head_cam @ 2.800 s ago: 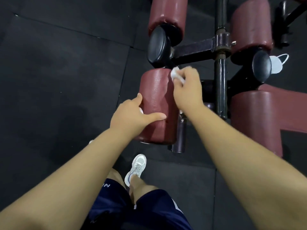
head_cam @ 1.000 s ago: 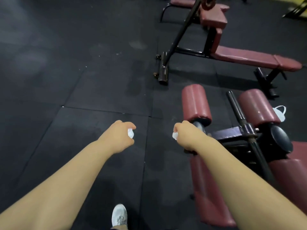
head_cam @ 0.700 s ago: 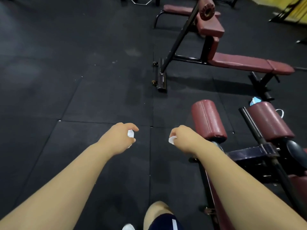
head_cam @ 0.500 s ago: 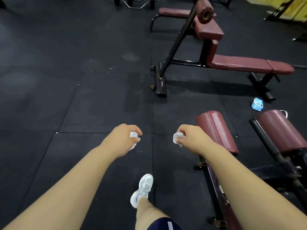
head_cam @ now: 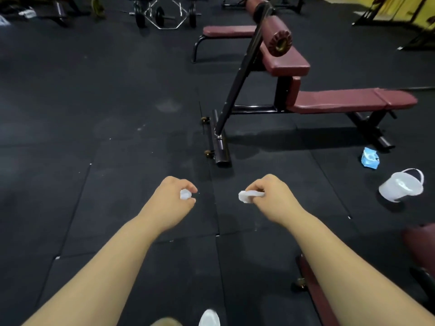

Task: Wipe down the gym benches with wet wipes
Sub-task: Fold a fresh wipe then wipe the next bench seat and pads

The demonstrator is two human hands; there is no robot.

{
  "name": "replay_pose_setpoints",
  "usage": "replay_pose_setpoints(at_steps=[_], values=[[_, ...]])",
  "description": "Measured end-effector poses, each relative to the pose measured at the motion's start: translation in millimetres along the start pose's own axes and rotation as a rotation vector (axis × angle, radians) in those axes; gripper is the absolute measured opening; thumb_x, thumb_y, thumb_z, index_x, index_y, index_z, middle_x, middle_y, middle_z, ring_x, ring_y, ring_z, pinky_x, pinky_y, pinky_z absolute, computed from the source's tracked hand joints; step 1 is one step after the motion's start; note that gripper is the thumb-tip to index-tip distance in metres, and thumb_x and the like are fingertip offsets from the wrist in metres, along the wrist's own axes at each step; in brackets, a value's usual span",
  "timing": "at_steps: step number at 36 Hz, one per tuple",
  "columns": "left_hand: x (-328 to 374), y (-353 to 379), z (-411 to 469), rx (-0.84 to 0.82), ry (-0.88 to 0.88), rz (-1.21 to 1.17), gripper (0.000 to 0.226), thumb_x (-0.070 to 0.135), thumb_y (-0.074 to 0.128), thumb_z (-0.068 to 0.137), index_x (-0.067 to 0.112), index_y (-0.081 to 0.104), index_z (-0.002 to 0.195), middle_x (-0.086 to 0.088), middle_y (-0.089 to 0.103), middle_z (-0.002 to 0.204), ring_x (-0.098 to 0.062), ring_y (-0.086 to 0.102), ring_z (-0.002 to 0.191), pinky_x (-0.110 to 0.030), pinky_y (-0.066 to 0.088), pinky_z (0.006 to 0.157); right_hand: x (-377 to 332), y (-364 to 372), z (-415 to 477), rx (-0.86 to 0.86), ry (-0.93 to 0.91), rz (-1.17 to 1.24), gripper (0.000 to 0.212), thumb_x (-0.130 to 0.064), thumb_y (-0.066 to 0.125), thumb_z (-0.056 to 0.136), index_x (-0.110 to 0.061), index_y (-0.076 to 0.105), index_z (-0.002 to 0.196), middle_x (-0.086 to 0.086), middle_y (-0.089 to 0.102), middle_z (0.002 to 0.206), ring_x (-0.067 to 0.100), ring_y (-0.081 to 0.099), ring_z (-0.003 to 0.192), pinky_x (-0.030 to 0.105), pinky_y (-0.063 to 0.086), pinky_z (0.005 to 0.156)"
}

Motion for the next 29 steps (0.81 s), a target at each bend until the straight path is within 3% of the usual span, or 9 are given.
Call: replay_pose_setpoints(at_steps=[4,7,10,14,17,20,22,24,29], values=[[22.8,5.5,57.9,-0.081,0.084,-0.037,0.034,0.041,0.070,0.078,0.037,0.057,0.110,0.017,0.036,0.126,-0.003,0.040,0.117,-0.022,0.034,0.086,-4.8,-28.1,33.2,0.013,-0.010,0.105,0.006,-0.027,0.066,0.079,-0.031,0.067,0.074,-0.012,0.065,0.083,0.017,0.063,0.076,0.029,0.050,0.059],[48.2,13.1,102.3,-0.158,0.176,-0.043,0.056,0.051,0.077,0.066,0.038,0.054,0.115,0.019,0.030,0.127,-0.002,0.039,0.115,-0.021,0.035,0.087,-8.4,-40.8,64.2,0.027,-0.004,0.152,0.005,-0.025,0.068,0.075,-0.028,0.065,0.074,-0.006,0.066,0.078,0.023,0.061,0.071,0.035,0.048,0.057],[75.7,19.9,149.4,-0.225,0.288,-0.015,0.067,0.052,0.081,0.059,0.034,0.053,0.118,0.018,0.029,0.126,-0.004,0.042,0.111,-0.022,0.039,0.089,-12.8,-51.0,99.4,0.053,-0.028,0.185,0.010,-0.019,0.070,0.072,-0.025,0.062,0.073,-0.004,0.064,0.074,0.017,0.052,0.063,0.036,0.046,0.057],[105.7,26.6,216.8,-0.289,0.400,0.021,0.049,0.044,0.080,0.066,0.028,0.058,0.107,0.016,0.033,0.119,-0.003,0.051,0.096,-0.019,0.045,0.079,-12.4,-68.6,151.4,0.112,-0.003,0.215,0.016,-0.017,0.071,0.073,-0.023,0.056,0.074,-0.004,0.058,0.066,0.009,0.043,0.054,0.027,0.038,0.049],[123.1,28.0,270.9,-0.319,0.484,0.072,0.021,0.039,0.065,0.082,0.024,0.060,0.094,0.017,0.037,0.116,-0.004,0.053,0.088,-0.016,0.042,0.065,-5.9,-90.6,192.0,0.130,0.040,0.299,0.016,-0.027,0.073,0.077,-0.022,0.059,0.080,0.000,0.066,0.069,0.015,0.054,0.060,0.035,0.047,0.056],[140.2,30.2,323.3,-0.370,0.524,0.103,0.014,0.038,0.053,0.088,0.027,0.058,0.095,0.020,0.037,0.115,-0.005,0.054,0.088,-0.021,0.044,0.067,0.7,-114.3,226.5,0.124,0.063,0.372,0.022,-0.044,0.070,0.074,-0.026,0.063,0.085,0.002,0.070,0.080,0.027,0.063,0.076,0.044,0.052,0.069],[156.5,31.9,353.3,-0.399,0.552,0.079,0.006,0.032,0.049,0.086,0.029,0.055,0.086,0.017,0.040,0.110,-0.007,0.053,0.083,-0.026,0.047,0.069,8.7,-130.2,245.9,0.178,0.089,0.420,0.024,-0.047,0.067,0.071,-0.027,0.065,0.085,-0.001,0.069,0.080,0.020,0.061,0.073,0.037,0.048,0.066],[173.9,35.9,378.7,-0.422,0.574,0.053,0.006,0.026,0.046,0.084,0.023,0.049,0.081,0.010,0.043,0.103,-0.009,0.050,0.077,-0.025,0.044,0.064,21.6,-145.5,262.2,0.258,0.127,0.442,0.015,-0.042,0.064,0.074,-0.030,0.066,0.083,-0.007,0.067,0.078,0.012,0.059,0.072,0.030,0.047,0.067],[217.0,54.0,425.9,-0.456,0.548,-0.020,0.021,0.035,0.058,0.082,0.020,0.053,0.096,0.011,0.053,0.102,-0.009,0.054,0.089,-0.028,0.049,0.075,59.8,-177.2,291.1,0.384,0.264,0.390,0.004,-0.026,0.062,0.086,-0.030,0.064,0.086,-0.021,0.058,0.062,0.003,0.051,0.059,0.025,0.047,0.062]])
Point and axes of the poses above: each hand's wrist, its own z-axis towards the middle knuckle, its own y-axis out of the palm, x = y × z, the point moved 2 cm from there along z, towards the middle knuckle
